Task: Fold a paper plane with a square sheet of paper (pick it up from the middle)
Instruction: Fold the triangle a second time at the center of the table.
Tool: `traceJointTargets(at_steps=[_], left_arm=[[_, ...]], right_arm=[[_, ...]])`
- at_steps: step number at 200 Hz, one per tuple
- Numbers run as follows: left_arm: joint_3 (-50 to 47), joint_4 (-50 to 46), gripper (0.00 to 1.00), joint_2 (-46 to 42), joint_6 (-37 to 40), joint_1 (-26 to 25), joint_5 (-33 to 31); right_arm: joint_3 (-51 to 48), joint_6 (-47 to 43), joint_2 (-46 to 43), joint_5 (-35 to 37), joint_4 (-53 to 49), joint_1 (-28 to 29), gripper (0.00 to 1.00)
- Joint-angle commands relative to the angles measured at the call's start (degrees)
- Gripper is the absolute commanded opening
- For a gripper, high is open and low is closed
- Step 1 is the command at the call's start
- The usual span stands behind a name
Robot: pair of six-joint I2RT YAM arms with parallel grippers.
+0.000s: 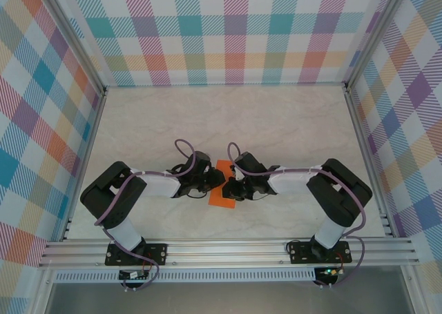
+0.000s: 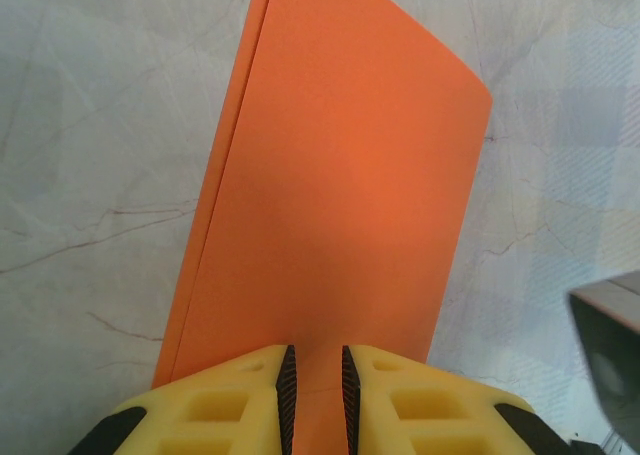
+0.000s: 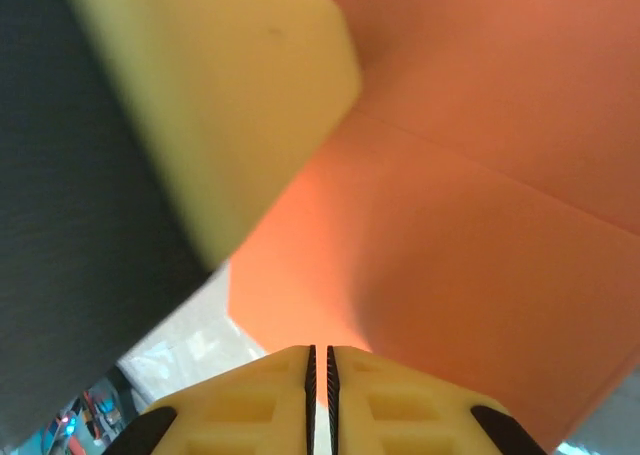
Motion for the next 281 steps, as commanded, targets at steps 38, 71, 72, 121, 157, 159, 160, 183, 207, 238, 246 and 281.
traceJointTargets(at_steps=[38, 71, 72, 121, 157, 159, 160, 183, 207, 238, 246, 281], left_arm=[[-1.5, -6.1, 0.23, 1.6, 1.0, -0.1, -3.1], [-2.0, -6.1, 0.23, 1.0, 0.9, -0.2, -3.2], [-2.0, -6.1, 0.23, 1.0, 0.9, -0.1, -3.2], [-2.6, -6.2, 0.23, 0.4, 0.9, -0.2, -3.7], [-2.6, -6.0, 0.23, 0.3, 0.8, -0.2, -3.5], [-2.6, -6.0, 0.23, 0.2, 0.8, -0.2, -3.5], [-2.6, -6.0, 0.23, 0.3, 0.8, -0.2, -3.5], [-2.5, -6.1, 0.23, 0.3, 0.8, -0.2, -3.5], [-2.6, -6.2, 0.23, 0.1, 0.8, -0.2, -3.5], [-2.7, -6.3, 0.23, 0.1, 1.0, -0.2, -3.4], [-2.7, -6.2, 0.23, 0.1, 1.0, -0.2, -3.4], [-2.5, -6.2, 0.23, 0.0, 1.0, -0.2, -3.4]], right_arm=[[-9.4, 2.5, 0.0, 1.9, 3.4, 0.5, 0.14], [-11.9, -0.2, -3.0, 2.1, -0.8, 0.5, 0.15], [-12.0, -0.3, -3.0, 2.2, -0.9, 0.5, 0.15], [-12.9, -0.1, -9.5, 1.3, -2.5, 0.5, 0.17], [-7.3, -0.5, -10.4, 0.3, -2.6, 0.5, 0.18], [-7.0, -0.4, -10.2, 0.3, -2.4, 0.5, 0.18], [-6.9, -0.4, -10.1, 0.3, -2.4, 0.5, 0.18], [-5.0, 0.3, -6.7, -0.2, -0.6, 0.5, 0.18], [-4.4, 0.7, -3.4, -1.8, 1.4, 0.5, 0.18], [-7.6, 1.7, -1.9, -2.1, 2.1, 0.6, 0.18], [-9.2, 2.2, -2.6, -2.1, 2.5, 0.7, 0.18], [-13.8, 1.0, -7.3, -2.3, -0.9, 0.9, 0.18]])
